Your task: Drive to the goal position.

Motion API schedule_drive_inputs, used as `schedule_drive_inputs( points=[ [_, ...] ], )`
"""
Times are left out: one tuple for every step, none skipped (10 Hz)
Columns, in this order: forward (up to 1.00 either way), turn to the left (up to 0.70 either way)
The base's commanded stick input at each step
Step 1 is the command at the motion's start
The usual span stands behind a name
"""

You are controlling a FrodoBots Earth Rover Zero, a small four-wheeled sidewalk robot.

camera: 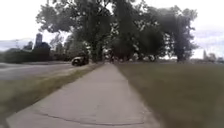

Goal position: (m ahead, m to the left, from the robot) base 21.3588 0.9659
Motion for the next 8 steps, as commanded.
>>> schedule_drive_inputs(
  points=[
    [1.0,0.0],
    [1.0,0.0],
    [1.0,0.0],
    [1.0,0.0],
    [1.0,0.0],
    [1.0,0.0],
    [1.0,0.0],
    [1.0,0.0]
  ],
)
